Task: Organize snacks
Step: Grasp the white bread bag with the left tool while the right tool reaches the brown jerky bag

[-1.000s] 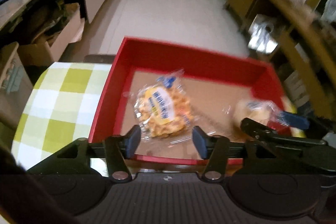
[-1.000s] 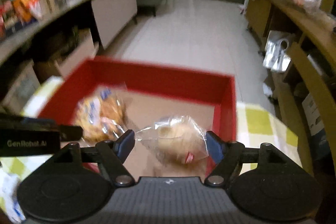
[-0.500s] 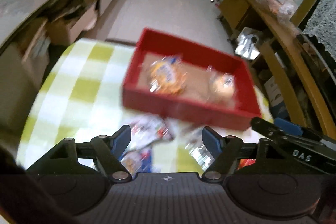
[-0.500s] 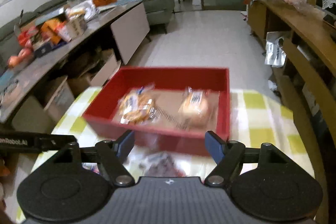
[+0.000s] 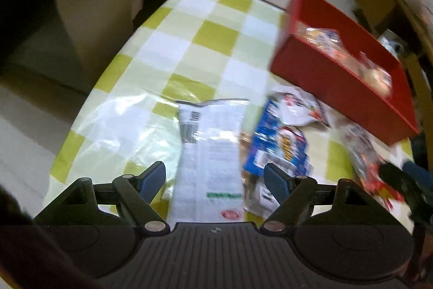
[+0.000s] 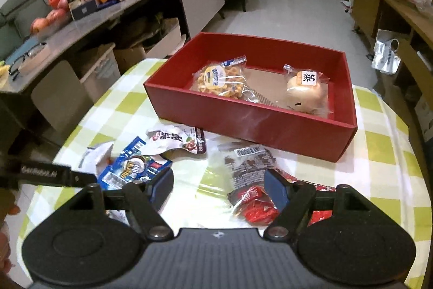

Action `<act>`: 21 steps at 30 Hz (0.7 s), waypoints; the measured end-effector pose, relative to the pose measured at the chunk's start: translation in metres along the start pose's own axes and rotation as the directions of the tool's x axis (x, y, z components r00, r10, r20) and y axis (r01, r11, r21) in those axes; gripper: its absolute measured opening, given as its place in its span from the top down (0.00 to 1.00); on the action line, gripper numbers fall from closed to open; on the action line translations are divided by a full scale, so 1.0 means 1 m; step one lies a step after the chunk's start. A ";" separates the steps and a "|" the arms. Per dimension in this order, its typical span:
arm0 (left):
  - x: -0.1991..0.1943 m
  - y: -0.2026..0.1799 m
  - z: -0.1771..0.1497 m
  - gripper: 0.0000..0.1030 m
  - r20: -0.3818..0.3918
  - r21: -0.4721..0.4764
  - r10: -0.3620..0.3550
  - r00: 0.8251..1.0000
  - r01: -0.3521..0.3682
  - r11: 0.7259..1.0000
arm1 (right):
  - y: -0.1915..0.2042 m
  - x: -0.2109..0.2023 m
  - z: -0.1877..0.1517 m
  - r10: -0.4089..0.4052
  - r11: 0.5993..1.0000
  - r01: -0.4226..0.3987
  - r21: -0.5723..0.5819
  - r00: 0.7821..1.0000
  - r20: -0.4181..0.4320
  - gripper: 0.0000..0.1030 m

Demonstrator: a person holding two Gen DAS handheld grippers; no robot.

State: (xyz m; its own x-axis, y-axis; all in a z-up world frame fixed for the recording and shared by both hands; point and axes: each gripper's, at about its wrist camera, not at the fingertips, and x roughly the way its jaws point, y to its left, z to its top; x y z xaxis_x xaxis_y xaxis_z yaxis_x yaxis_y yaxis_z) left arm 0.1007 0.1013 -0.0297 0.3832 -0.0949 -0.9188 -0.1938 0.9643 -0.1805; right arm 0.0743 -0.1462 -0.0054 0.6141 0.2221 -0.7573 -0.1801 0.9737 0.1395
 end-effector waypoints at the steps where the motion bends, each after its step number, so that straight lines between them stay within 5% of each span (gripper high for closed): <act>1: 0.006 0.003 0.002 0.22 -0.007 -0.022 0.012 1.000 -0.012 1.000 | -0.001 0.003 -0.001 -0.002 1.000 0.002 -0.005 1.000 -0.006 0.23; 5: 0.029 0.006 0.001 0.34 -0.046 -0.061 0.020 0.999 -0.023 0.998 | -0.010 0.017 0.000 -0.024 1.000 0.024 -0.009 0.999 -0.035 0.23; 10: 0.026 -0.013 -0.001 0.49 -0.017 -0.001 0.047 0.999 -0.047 0.999 | -0.037 0.027 0.007 -0.050 0.998 0.052 0.035 0.997 -0.052 0.23; 21: -0.001 -0.019 0.001 0.54 -0.017 0.062 -0.059 0.998 0.059 0.996 | -0.041 0.059 0.023 0.005 1.000 -0.003 0.014 0.993 -0.120 0.23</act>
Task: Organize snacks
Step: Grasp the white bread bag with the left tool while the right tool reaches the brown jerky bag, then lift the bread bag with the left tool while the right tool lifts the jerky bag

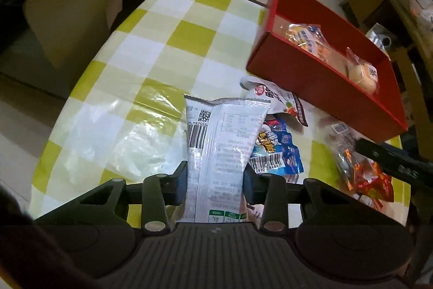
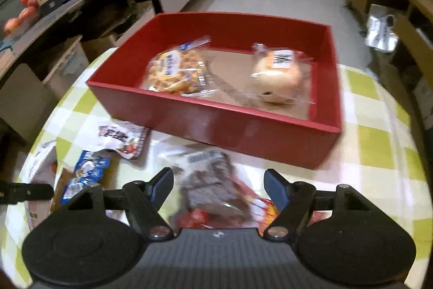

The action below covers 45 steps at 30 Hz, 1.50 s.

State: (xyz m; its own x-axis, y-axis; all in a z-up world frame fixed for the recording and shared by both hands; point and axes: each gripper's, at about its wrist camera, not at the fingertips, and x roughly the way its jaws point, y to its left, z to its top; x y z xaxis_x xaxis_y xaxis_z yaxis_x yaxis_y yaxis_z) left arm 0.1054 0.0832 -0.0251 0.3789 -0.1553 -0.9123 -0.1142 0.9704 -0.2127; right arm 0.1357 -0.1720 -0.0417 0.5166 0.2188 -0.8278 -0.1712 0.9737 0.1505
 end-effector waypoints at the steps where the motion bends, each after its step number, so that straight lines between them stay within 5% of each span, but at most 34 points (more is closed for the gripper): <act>1: 0.000 0.001 -0.001 0.55 -0.006 -0.003 -0.003 1.000 0.003 1.000 | 0.007 0.006 0.001 0.005 1.000 -0.005 -0.031 1.000 -0.022 0.23; 8: 0.002 0.004 0.000 0.54 -0.045 -0.010 -0.055 0.997 0.055 0.998 | 0.032 0.032 -0.004 -0.077 0.987 0.071 -0.145 0.996 -0.040 0.18; 12: 0.001 0.003 0.000 0.54 -0.053 -0.009 -0.077 0.996 0.076 0.997 | 0.020 0.013 -0.009 -0.052 0.996 0.049 -0.068 0.998 -0.039 0.49; 17: -0.005 -0.003 -0.003 0.53 -0.058 0.008 -0.117 0.991 0.118 0.993 | -0.003 -0.009 -0.013 0.033 0.999 -0.031 0.038 0.999 -0.039 0.53; 20: -0.009 -0.004 -0.005 0.52 -0.049 0.009 -0.125 0.991 0.126 0.992 | -0.012 -0.004 0.001 0.017 0.997 -0.012 0.075 0.998 -0.061 0.34; 27: -0.004 -0.004 -0.001 0.52 -0.059 0.006 -0.133 0.989 0.133 0.991 | 0.032 0.031 0.013 -0.030 0.985 -0.005 -0.175 0.980 -0.197 0.25; 31: -0.003 -0.002 -0.002 0.52 -0.072 0.016 -0.135 0.988 0.137 0.990 | 0.043 0.039 -0.005 -0.085 0.968 0.036 -0.250 0.979 -0.186 0.00; 38: -0.005 -0.001 0.000 0.51 -0.070 0.013 -0.153 0.986 0.154 0.988 | 0.033 0.033 -0.020 -0.078 0.981 0.048 -0.187 0.985 -0.155 0.00; 40: -0.004 -0.007 -0.003 0.51 -0.071 0.047 -0.137 0.988 0.140 0.989 | 0.036 0.028 -0.022 -0.084 0.980 0.054 -0.191 0.985 -0.150 0.10; 42: -0.001 -0.010 -0.008 0.43 -0.072 0.083 -0.102 0.992 0.107 0.991 | 0.039 0.023 -0.027 -0.087 0.979 0.058 -0.194 0.986 -0.142 0.12; 45: 0.008 -0.010 -0.014 0.11 -0.100 0.094 -0.065 0.993 0.074 0.993 | 0.040 0.009 -0.036 -0.067 0.984 0.046 -0.171 0.990 -0.123 0.14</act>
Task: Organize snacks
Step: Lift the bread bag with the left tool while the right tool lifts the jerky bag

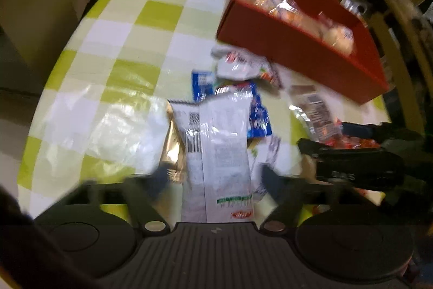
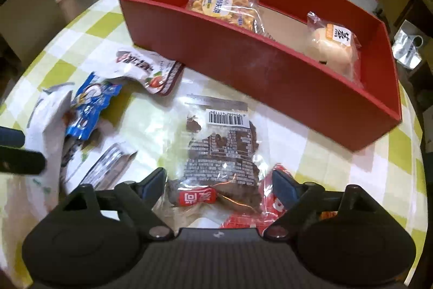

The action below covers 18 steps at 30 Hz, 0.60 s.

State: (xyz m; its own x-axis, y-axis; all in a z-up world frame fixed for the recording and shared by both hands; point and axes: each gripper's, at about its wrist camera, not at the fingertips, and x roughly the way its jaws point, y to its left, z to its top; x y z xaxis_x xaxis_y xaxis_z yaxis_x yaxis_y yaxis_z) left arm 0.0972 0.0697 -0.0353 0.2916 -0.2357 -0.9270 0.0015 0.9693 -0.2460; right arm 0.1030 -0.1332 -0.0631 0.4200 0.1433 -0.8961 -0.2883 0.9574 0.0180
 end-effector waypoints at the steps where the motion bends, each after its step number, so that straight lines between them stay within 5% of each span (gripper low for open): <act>1: 0.002 0.000 -0.001 0.11 -0.001 -0.004 0.004 1.000 -0.004 1.000 | 0.000 -0.005 -0.005 0.017 1.000 -0.017 0.017 1.000 0.010 0.14; 8: 0.027 -0.007 -0.008 0.19 -0.023 -0.018 0.065 0.998 -0.066 0.998 | -0.007 -0.040 -0.026 0.077 0.983 -0.091 0.161 0.993 0.093 0.14; 12: 0.014 -0.009 -0.009 0.48 -0.012 -0.034 0.045 0.999 -0.045 0.998 | -0.006 -0.056 -0.034 0.094 0.977 -0.116 0.180 0.987 0.128 0.14; 18: -0.005 -0.027 -0.014 0.50 0.055 0.043 0.115 0.992 -0.117 0.992 | -0.008 -0.076 -0.038 0.090 0.975 -0.125 0.185 0.978 0.187 0.14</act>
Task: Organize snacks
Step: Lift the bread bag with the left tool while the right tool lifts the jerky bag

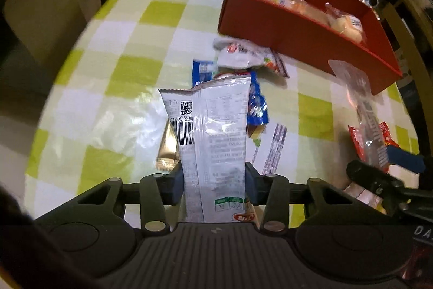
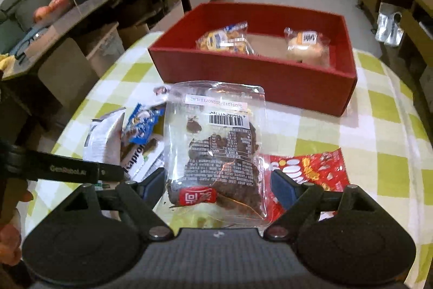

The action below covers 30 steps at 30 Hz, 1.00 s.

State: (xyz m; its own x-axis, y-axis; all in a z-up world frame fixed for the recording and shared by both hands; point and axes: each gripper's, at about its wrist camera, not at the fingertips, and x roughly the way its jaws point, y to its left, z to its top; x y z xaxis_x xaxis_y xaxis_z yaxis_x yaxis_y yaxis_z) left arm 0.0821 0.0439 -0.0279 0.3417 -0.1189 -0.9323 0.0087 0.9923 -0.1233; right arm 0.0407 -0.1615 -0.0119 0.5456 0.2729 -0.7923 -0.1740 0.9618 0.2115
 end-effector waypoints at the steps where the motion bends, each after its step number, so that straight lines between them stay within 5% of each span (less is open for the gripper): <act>1: -0.004 -0.003 0.000 0.50 0.013 0.014 0.006 1.000 -0.006 1.000 | 0.001 -0.004 0.001 0.001 1.000 -0.001 0.000 1.000 0.009 0.14; 9: -0.035 -0.034 0.004 0.50 0.178 0.124 0.066 0.982 -0.089 0.988 | 0.010 -0.014 0.009 -0.021 0.999 0.024 -0.042 0.997 0.075 0.14; 30: -0.044 -0.062 0.022 0.50 0.300 0.144 0.098 0.949 -0.147 0.979 | 0.006 -0.034 0.031 -0.060 0.998 0.066 -0.019 0.978 0.201 0.14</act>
State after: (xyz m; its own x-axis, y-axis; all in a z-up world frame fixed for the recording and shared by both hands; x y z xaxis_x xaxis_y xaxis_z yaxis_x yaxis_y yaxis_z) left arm 0.0877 -0.0116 0.0284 0.6073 -0.0049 -0.7945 0.0936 0.9935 0.0654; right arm 0.0471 -0.1647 0.0340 0.7091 0.2133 -0.6721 -0.1535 0.9770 0.1482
